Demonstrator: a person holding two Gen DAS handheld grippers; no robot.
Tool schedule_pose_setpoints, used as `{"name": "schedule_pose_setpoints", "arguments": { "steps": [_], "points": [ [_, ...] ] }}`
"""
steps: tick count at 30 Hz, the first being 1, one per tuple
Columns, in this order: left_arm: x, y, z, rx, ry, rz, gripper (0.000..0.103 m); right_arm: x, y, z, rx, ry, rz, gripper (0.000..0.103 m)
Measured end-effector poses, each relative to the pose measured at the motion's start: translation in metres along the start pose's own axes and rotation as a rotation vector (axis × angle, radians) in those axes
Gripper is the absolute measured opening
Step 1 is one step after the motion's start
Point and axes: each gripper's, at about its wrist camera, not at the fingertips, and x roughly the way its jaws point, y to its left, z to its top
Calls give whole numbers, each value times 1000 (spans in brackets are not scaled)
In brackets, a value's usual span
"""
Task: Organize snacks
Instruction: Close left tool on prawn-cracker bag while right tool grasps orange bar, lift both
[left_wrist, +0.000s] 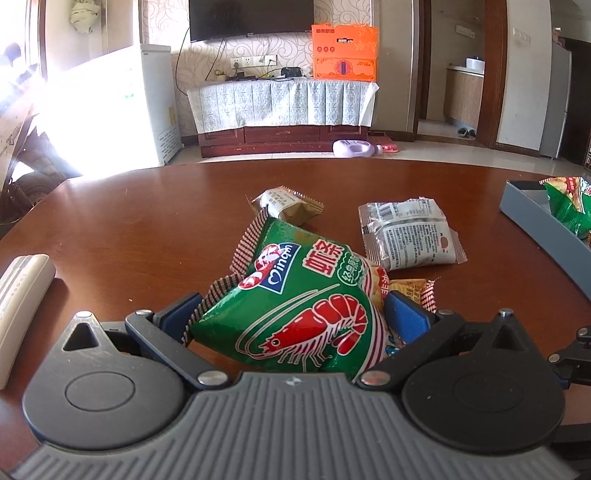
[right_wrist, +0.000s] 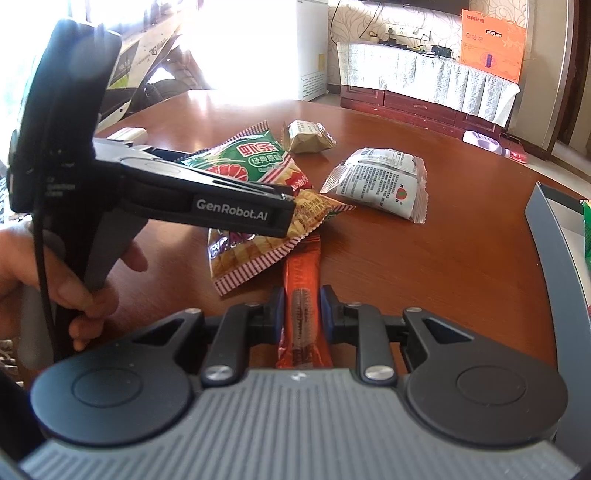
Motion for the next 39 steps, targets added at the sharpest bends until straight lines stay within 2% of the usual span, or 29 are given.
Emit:
{"name": "schedule_pose_setpoints", "arguments": {
  "steps": [6,13,18,23,30,39],
  "points": [
    [-5,4,-3,-17,33,-40,103,-1,0,0,-5,3,-3,25],
    [-13,-4,-5,26,52,-60,103,-1,-2,0,-19,7,-5,24],
    [-28,-13,-5,72,27,-64,85,-5,-6,0,-5,0,4,24],
    [-37,-20,-4,82,-5,-44,75,-12,-10,-1,8,-25,-9,24],
    [-37,-9,-2,34,-13,-5,74,-35,-28,0,78,-113,-36,24],
    [-44,-20,6,42,-77,28,74,-58,-37,1,89,-184,-43,24]
  ]
}}
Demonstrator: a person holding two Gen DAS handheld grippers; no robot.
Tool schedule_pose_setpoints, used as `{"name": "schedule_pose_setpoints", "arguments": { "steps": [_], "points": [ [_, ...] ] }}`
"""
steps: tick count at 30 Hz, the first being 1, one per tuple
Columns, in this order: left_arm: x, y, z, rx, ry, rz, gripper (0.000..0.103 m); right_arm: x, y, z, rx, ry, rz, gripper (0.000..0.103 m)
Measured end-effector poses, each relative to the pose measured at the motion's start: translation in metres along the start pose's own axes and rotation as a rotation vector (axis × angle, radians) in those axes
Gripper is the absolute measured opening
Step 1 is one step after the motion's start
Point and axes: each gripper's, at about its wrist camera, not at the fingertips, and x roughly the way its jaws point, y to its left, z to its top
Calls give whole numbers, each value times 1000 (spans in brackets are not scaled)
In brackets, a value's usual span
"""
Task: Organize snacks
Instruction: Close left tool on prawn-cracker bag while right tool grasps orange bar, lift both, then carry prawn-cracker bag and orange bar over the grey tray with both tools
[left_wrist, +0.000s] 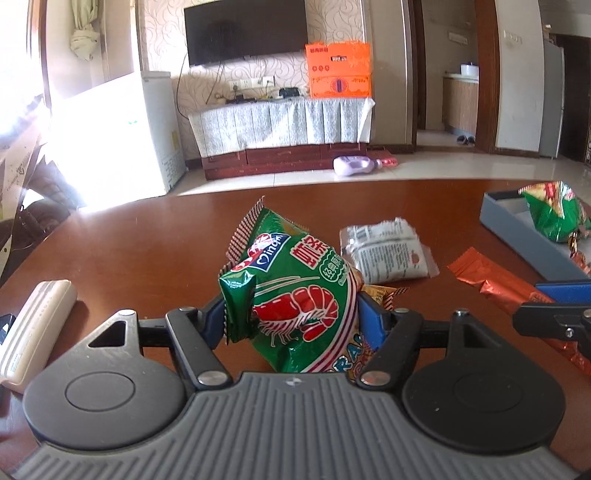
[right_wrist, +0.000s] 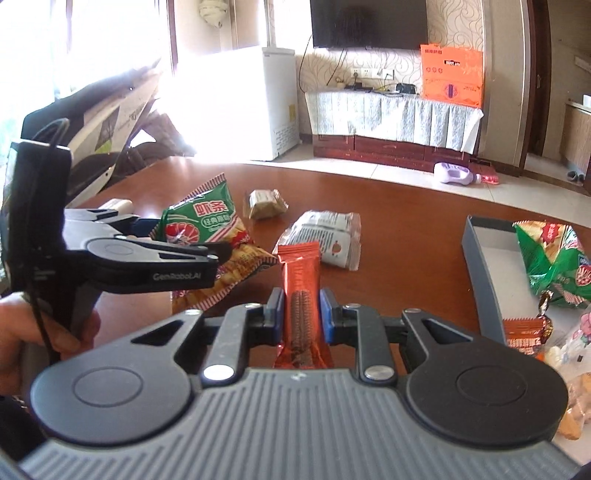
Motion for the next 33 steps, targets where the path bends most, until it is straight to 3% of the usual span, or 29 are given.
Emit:
{"name": "schedule_pose_setpoints", "arguments": {
  "steps": [12,33],
  "points": [
    [-9,-29,18,-11,-42,-25,75,-27,-15,5,11,-61,-28,24],
    [-24,-114,45,15,-101,-110,77,-73,-60,-3,63,-135,-108,24]
  ]
}}
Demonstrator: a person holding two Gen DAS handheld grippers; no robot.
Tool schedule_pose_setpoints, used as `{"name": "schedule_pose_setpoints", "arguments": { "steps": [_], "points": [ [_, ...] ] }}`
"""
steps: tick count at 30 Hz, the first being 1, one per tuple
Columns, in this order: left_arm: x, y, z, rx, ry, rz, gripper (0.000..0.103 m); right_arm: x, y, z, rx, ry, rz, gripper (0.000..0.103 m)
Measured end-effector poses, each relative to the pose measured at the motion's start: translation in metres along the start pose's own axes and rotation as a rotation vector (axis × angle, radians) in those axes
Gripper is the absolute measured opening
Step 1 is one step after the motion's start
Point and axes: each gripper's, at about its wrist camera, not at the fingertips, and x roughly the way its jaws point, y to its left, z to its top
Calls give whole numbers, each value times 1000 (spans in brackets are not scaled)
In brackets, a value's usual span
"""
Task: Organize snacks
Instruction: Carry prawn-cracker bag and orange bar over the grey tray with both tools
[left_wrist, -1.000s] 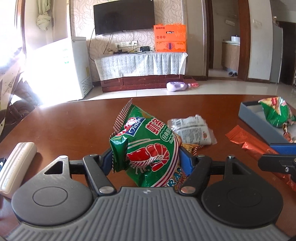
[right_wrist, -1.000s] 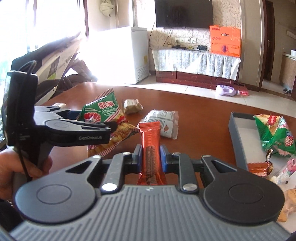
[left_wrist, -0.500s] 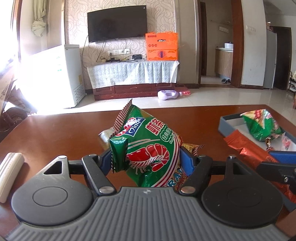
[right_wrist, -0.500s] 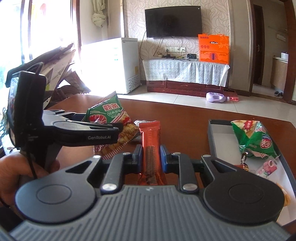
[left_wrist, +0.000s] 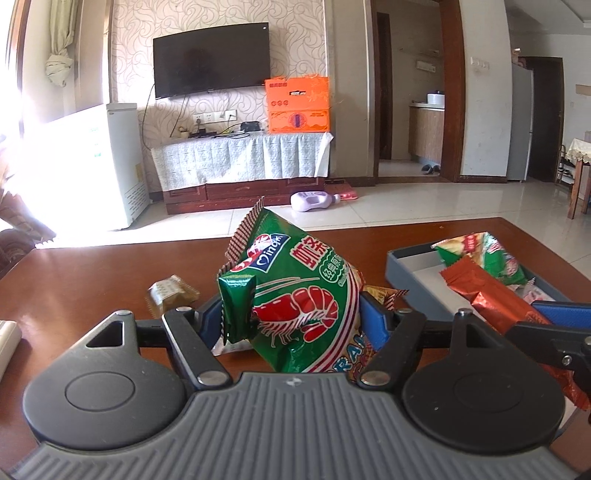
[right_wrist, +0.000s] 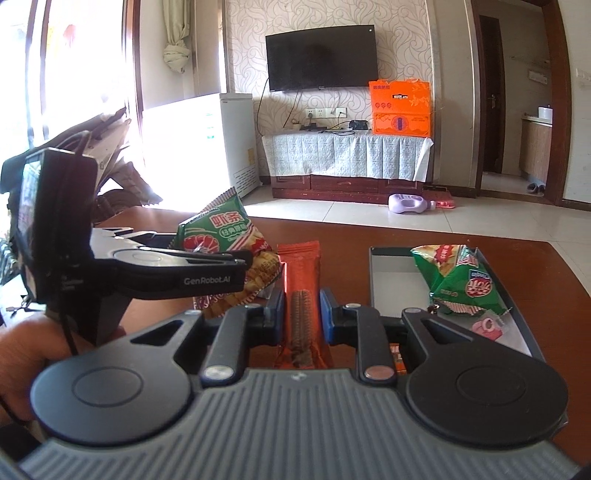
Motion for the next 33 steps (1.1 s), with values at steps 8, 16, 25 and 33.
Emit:
{"name": "schedule_pose_setpoints", "arguments": {
  "steps": [8,16,25,33],
  "points": [
    [-1,-23,5,1,-14,-38,77,-13,-17,-1,-10,-21,-52,24],
    [3,-53,4,48,-19,-82,77,-26,-40,-2,11,-45,-104,24],
    [10,-96,6,105,-58,-153,78,-35,-57,-4,40,-76,-156,24],
    [31,-132,5,87,-32,-265,78,-37,-78,-8,72,-70,-210,24]
  ]
}}
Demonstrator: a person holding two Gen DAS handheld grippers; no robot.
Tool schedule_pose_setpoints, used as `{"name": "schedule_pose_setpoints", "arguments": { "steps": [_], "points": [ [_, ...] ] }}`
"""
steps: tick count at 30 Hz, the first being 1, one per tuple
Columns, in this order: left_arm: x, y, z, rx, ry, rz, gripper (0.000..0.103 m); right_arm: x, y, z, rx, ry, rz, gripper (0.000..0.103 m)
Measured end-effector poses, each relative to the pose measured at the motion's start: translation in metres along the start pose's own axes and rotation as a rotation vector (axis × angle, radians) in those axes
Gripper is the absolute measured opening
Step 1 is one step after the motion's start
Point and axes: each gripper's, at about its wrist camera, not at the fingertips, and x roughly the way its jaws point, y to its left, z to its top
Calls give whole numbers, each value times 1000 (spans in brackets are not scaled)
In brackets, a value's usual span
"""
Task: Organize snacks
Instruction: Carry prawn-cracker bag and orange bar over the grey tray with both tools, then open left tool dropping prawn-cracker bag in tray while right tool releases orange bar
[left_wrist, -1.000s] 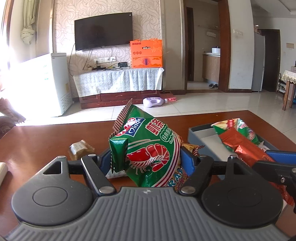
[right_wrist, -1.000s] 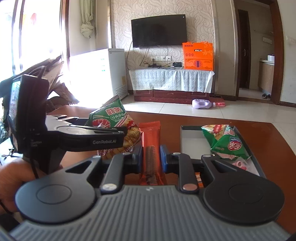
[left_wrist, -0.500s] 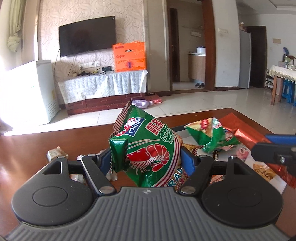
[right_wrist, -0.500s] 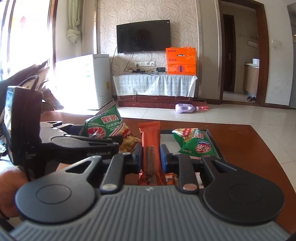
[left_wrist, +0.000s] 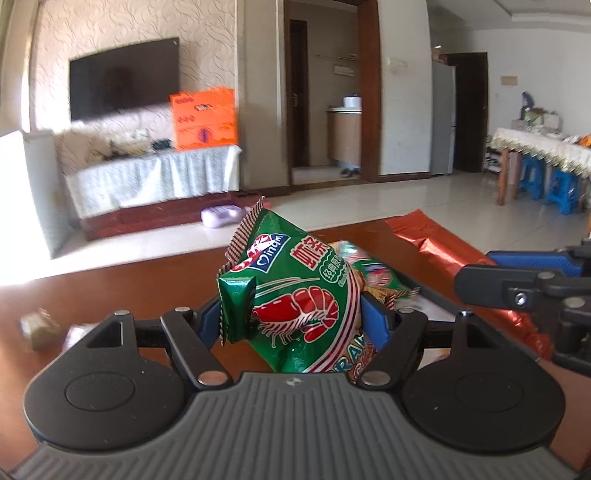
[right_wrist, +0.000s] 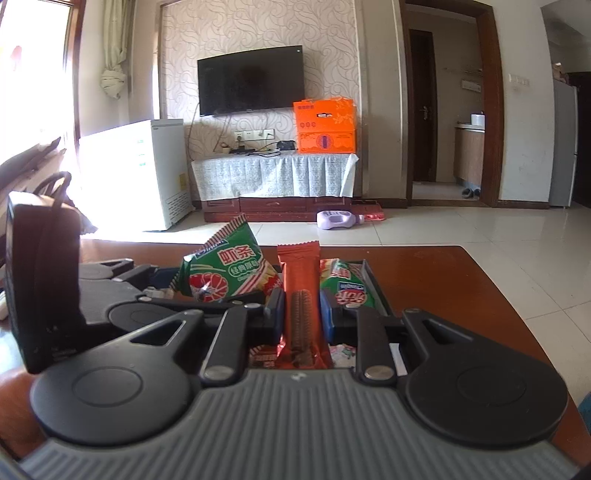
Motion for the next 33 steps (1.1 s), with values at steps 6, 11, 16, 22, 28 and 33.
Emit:
{"name": "schedule_pose_setpoints", "arguments": {
  "steps": [6,11,16,22,28,33],
  "points": [
    [32,-26,-4,37,17,-60,78,2,-7,-4,14,7,-25,24],
    [54,-43,-6,90,0,-57,88,9,-7,-4,11,21,-40,24],
    [57,-57,-10,148,-23,-97,97,11,-11,-7,24,33,-44,24],
    [44,-65,-19,182,-38,-93,100,15,-9,-11,16,55,-39,24],
    [19,-55,-28,190,-36,-91,100,19,-9,-15,18,78,-31,24],
    [-4,-49,-32,201,-38,-121,100,20,-7,-16,15,82,-32,24]
  ]
}}
